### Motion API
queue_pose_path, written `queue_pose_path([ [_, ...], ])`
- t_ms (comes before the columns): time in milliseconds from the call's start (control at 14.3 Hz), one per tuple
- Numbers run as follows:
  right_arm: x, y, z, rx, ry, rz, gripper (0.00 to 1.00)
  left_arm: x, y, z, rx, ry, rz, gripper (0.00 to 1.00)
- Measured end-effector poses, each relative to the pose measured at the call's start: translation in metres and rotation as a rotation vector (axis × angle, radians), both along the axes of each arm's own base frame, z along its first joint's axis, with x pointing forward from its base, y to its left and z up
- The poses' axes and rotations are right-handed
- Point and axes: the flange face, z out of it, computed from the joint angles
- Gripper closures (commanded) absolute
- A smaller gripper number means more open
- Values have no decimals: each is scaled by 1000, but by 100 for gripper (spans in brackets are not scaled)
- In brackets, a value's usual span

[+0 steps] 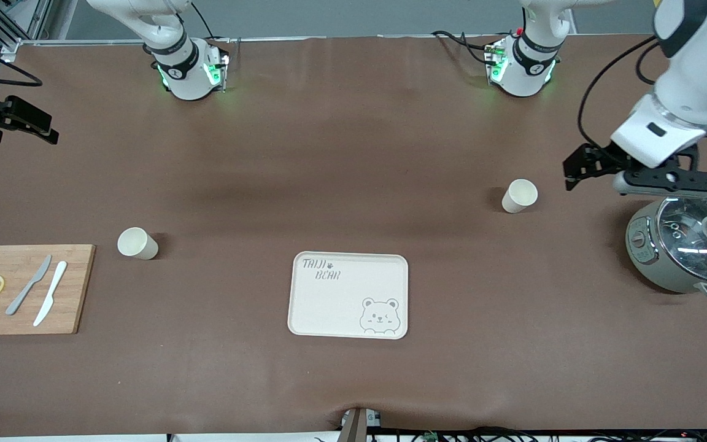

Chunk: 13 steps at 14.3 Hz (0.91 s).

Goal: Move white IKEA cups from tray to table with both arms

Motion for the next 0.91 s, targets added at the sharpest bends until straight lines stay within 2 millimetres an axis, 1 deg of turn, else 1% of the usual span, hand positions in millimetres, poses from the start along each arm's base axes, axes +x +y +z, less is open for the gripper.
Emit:
queue_pose_path([
  [210, 1, 0, 3, 2, -13, 0, 0, 1, 45, -4, 13, 45, -39, 0],
  [280, 1, 1, 3, 6, -13, 2, 0, 1, 54, -5, 15, 55, -44, 0],
  [350, 1, 2, 3, 9, -13, 3, 0, 0, 56, -6, 15, 63, -45, 0],
  [560, 1, 3, 3, 10, -14, 5, 0, -5, 45, -9, 17, 106, -43, 0],
  [911, 1, 4, 7, 10, -22, 7, 0, -9, 30, -9, 16, 120, 10, 0],
])
